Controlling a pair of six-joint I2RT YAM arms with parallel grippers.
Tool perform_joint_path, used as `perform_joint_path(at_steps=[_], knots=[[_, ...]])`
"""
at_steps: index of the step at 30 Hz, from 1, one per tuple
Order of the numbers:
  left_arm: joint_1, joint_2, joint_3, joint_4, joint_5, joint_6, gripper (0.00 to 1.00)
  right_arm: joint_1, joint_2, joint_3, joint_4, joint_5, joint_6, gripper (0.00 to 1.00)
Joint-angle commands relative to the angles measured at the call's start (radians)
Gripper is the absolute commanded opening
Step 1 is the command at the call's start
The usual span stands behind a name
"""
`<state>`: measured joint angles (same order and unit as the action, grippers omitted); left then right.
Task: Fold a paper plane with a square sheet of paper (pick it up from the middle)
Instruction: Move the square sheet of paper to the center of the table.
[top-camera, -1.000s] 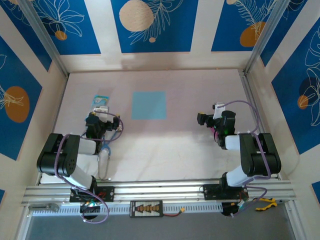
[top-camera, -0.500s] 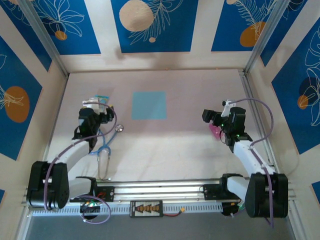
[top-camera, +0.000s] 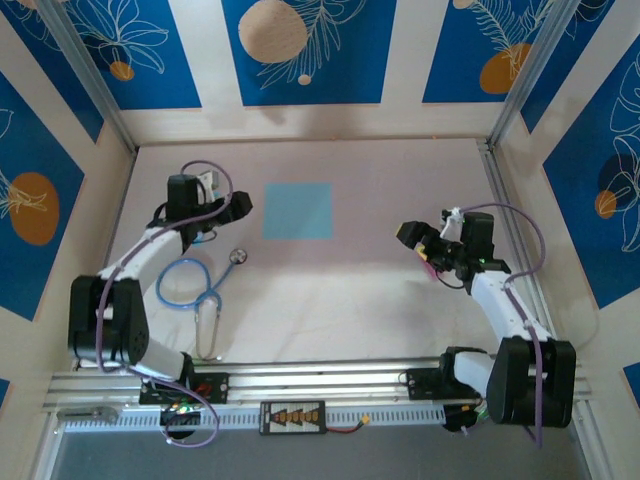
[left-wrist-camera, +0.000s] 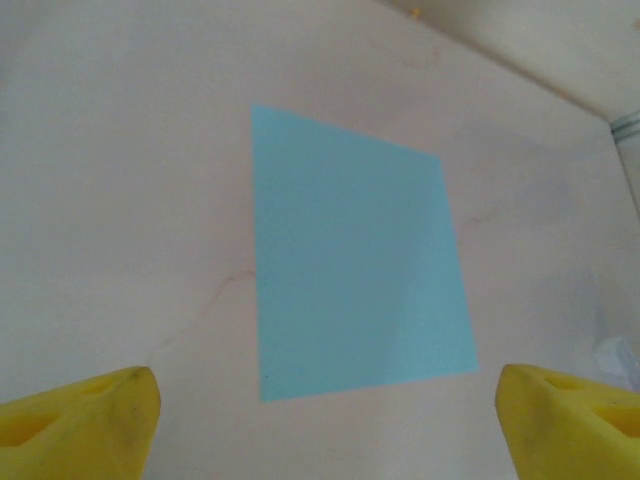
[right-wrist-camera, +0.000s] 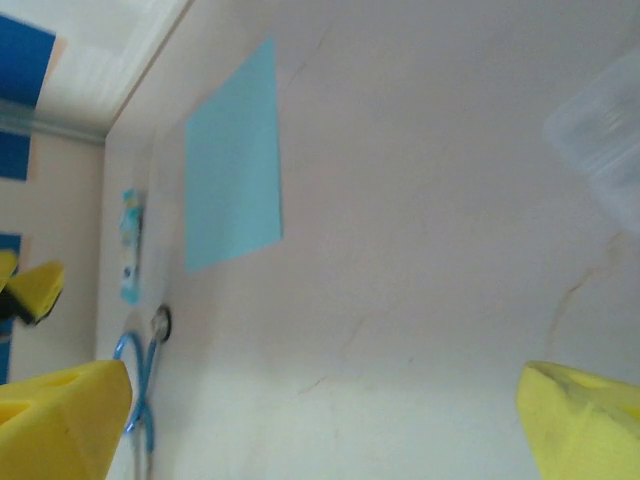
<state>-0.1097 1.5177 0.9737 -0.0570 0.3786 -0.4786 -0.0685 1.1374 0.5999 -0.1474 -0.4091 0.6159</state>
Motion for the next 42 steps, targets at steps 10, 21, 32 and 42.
perform_joint_path(at_steps=[10, 21, 32, 42], knots=[[-0.207, 0.384, 0.434, -0.296, -0.001, -0.024, 0.79, 0.125, 0.158, 0.089, -0.029, -0.098, 0.051, 0.99], [-0.341, 0.632, 0.674, -0.427, -0.113, -0.018, 0.77, 0.141, 0.127, 0.065, -0.027, -0.079, 0.097, 1.00], [-0.374, 0.675, 0.640, -0.477, -0.165, -0.040, 0.78, 0.163, 0.051, 0.023, -0.031, -0.031, 0.161, 1.00], [-0.437, 0.547, 0.377, -0.412, -0.129, -0.114, 0.78, 0.249, 0.016, 0.020, -0.093, 0.047, 0.217, 1.00]])
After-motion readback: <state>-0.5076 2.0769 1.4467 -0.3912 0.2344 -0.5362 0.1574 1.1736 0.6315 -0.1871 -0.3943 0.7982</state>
